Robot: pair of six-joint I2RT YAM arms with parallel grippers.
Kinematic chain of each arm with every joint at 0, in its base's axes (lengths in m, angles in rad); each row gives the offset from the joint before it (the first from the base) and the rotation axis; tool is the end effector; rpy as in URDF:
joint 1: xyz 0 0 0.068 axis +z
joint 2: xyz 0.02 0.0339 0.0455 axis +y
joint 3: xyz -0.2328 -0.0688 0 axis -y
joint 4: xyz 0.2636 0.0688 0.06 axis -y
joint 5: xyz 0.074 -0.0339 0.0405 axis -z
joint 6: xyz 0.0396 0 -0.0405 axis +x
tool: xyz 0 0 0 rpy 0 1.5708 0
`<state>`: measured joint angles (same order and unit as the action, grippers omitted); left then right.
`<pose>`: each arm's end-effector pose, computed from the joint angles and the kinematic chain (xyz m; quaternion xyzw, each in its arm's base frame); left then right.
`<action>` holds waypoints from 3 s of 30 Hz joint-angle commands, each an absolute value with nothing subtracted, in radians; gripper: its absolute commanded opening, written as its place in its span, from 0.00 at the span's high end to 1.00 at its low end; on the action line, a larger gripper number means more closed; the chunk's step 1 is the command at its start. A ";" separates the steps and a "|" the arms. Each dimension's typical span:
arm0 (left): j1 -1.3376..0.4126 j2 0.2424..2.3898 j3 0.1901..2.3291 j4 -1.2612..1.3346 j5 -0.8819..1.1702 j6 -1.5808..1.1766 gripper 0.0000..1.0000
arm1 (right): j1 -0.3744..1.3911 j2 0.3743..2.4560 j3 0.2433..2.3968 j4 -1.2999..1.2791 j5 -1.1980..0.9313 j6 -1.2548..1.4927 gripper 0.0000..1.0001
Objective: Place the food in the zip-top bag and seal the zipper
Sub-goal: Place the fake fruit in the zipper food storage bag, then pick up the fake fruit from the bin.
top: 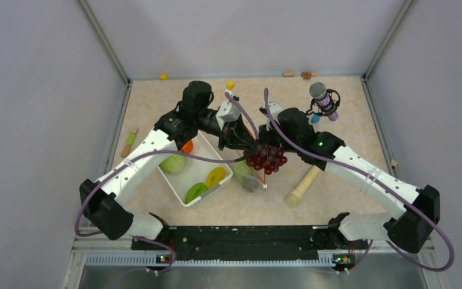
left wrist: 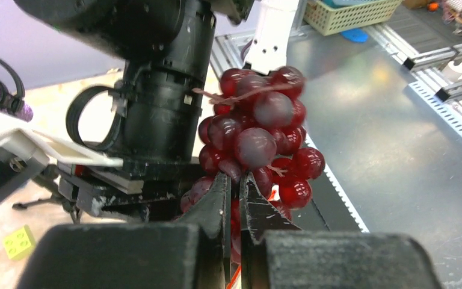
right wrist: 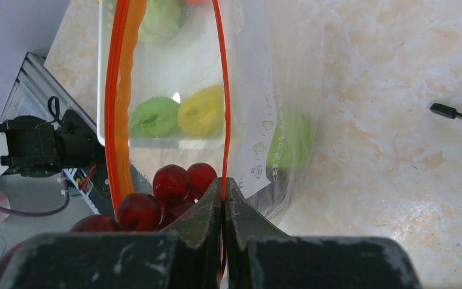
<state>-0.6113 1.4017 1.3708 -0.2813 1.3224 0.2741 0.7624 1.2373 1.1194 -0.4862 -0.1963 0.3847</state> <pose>0.2448 -0.2184 0.3691 0.5999 0.4217 -0.5673 0.3746 0.2156 0.2166 0.2980 -0.2102 0.8570 0.3238 0.3414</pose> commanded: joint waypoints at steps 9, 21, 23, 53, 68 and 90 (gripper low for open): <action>-0.612 1.404 1.440 -0.623 0.983 0.602 1.00 | 0.756 1.196 1.123 -0.453 -0.209 0.377 1.00; -0.609 1.374 1.325 -0.389 0.640 0.396 1.00 | 0.757 1.195 1.125 -0.459 -0.197 0.373 1.00; -0.609 1.357 1.300 -0.365 0.615 0.378 1.00 | 0.756 1.196 1.124 -0.459 -0.196 0.373 1.00; -0.652 1.143 1.208 -0.254 0.039 -0.156 0.03 | 0.756 1.200 1.125 -0.465 -0.172 0.377 1.00; -0.642 1.000 0.968 -0.541 -0.674 -0.688 0.03 | 0.757 1.196 1.127 -0.475 -0.146 0.372 1.00; -0.310 1.166 0.854 -0.328 -0.371 -0.609 0.03 | 0.756 1.210 1.128 -0.479 -0.124 0.363 1.00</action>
<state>-0.3515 1.1194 0.8562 -0.4309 -0.4320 -0.6399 0.7506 1.2316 1.1191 -0.4957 -0.1467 0.3748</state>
